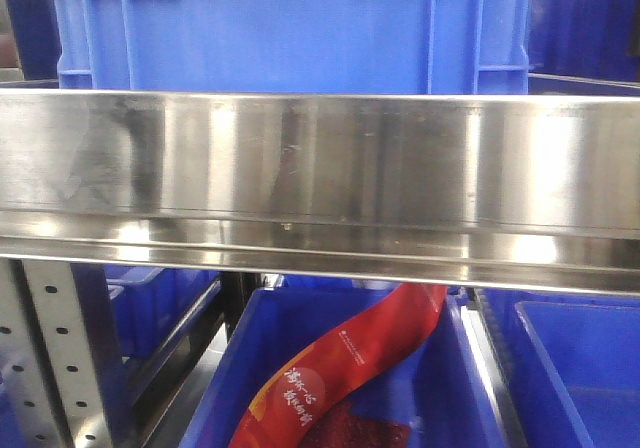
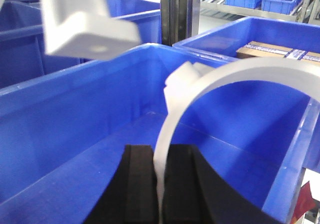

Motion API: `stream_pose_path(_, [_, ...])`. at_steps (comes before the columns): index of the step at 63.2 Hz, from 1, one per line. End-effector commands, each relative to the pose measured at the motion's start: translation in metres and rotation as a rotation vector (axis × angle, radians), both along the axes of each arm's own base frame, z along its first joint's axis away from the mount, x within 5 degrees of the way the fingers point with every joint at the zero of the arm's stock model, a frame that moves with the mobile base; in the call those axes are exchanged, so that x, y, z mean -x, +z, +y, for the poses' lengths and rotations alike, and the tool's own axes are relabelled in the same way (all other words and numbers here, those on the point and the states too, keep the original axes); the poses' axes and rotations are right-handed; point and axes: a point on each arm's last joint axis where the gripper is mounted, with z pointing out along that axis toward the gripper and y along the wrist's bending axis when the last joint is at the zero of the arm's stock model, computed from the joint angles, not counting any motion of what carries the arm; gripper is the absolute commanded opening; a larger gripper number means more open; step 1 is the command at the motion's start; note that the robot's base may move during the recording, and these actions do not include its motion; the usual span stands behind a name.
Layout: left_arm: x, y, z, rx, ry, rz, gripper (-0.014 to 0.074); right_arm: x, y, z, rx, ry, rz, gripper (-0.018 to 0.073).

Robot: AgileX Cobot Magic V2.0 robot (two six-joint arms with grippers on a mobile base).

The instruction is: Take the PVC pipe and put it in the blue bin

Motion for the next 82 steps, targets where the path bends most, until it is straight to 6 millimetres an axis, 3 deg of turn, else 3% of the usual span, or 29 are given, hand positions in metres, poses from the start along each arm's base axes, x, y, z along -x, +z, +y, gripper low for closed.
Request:
stream_pose_path(1, [0.0,0.007,-0.002,0.019,-0.007,-0.035,-0.0111,-0.001,0.006,-0.002,-0.009,-0.021,-0.031,-0.0169])
stream_pose_path(26, [-0.004,0.001,-0.004,0.012,-0.008,-0.022,-0.0111,-0.008,-0.008,0.016,0.002,0.022,0.006,-0.0136])
stream_pose_path(38, [-0.007,0.001,0.003,0.018,0.012,-0.017,-0.0111,-0.013,-0.014,0.017,0.005,0.017,0.016,-0.0078])
stream_pose_path(70, [-0.009,-0.002,0.006,0.005,0.025,0.009,-0.011,-0.013,-0.014,0.019,0.006,0.022,0.018,-0.0072])
stream_pose_path(77, [-0.009,-0.003,0.006,0.002,0.026,0.015,-0.0091,-0.013,-0.014,0.019,0.007,0.027,0.022,0.0031])
stream_pose_path(82, [-0.009,-0.003,0.006,0.002,0.026,0.015,-0.0017,-0.013,-0.014,0.019,0.007,0.027,0.022,0.0146])
